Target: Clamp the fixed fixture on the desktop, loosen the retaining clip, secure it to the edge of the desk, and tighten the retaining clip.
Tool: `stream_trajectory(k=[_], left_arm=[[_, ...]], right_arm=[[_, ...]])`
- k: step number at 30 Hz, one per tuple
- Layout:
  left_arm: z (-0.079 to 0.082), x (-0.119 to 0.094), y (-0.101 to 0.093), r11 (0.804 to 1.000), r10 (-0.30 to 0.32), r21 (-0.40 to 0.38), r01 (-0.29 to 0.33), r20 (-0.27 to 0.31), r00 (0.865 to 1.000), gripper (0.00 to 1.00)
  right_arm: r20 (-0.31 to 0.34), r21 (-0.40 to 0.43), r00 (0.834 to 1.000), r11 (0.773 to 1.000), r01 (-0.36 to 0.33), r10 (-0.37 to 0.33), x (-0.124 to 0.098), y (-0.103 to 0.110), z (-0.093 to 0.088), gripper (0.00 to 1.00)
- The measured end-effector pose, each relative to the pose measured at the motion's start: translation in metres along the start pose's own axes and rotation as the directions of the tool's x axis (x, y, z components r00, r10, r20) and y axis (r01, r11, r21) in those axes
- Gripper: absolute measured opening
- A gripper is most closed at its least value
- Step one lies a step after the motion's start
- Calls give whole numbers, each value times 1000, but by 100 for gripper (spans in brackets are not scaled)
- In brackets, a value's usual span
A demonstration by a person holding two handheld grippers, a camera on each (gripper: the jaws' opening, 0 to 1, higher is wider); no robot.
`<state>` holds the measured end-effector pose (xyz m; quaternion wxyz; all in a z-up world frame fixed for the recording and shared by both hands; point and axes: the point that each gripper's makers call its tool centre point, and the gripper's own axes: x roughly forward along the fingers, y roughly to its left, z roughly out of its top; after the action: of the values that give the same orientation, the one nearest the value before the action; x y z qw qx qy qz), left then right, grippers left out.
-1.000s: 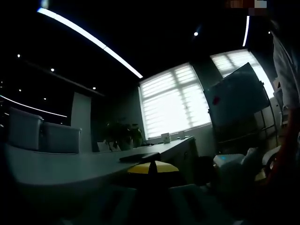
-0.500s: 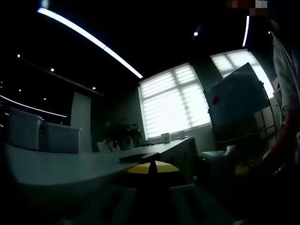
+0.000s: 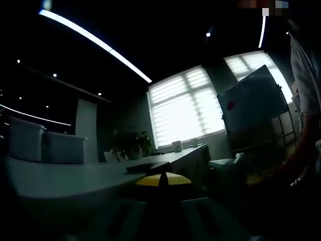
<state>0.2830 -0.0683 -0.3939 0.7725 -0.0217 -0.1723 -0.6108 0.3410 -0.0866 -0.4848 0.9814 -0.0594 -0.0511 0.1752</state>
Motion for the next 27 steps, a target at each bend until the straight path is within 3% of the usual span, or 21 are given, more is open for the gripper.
stream_trajectory(k=[5, 6, 8, 9, 14, 17, 19, 23, 27], left_arm=[[0, 0, 0, 1000, -3, -6, 3, 1, 1000, 1], [0, 1, 0, 1000, -2, -5, 2, 0, 1000, 1], [0, 1, 0, 1000, -2, -4, 2, -1, 1000, 1], [0, 1, 1, 1000, -2, -4, 2, -1, 1000, 1], [0, 0, 3, 1000, 0, -6, 0, 2, 1000, 1], [0, 0, 4, 1000, -1, -10, 1, 6, 1000, 1], [-1, 0, 6, 1000, -1, -10, 1, 6, 1000, 1], [-1, -1, 7, 1000, 2, -7, -2, 4, 1000, 1], [-1, -1, 6, 1000, 0, -10, 0, 7, 1000, 1]], right_arm=[[18, 60, 992, 990, 126, -127, -6, 2, 1, 39], [22, 78, 982, 980, 185, -187, -8, -1, 3, 39], [-38, -39, 947, 947, 318, -319, -18, -10, -2, 41], [-39, -61, 928, 928, 367, -370, -21, -12, -2, 42], [-16, 26, 894, 894, 447, -447, -28, -12, 4, 41], [-1, 55, 889, 887, 458, -458, -24, -5, 10, 41], [-13, 136, 894, 885, 445, -447, -19, 2, 10, 38], [-6, 114, 879, 873, 474, -476, -15, -5, 11, 38], [-37, 72, 862, 859, 507, -506, -13, -16, 3, 29]])
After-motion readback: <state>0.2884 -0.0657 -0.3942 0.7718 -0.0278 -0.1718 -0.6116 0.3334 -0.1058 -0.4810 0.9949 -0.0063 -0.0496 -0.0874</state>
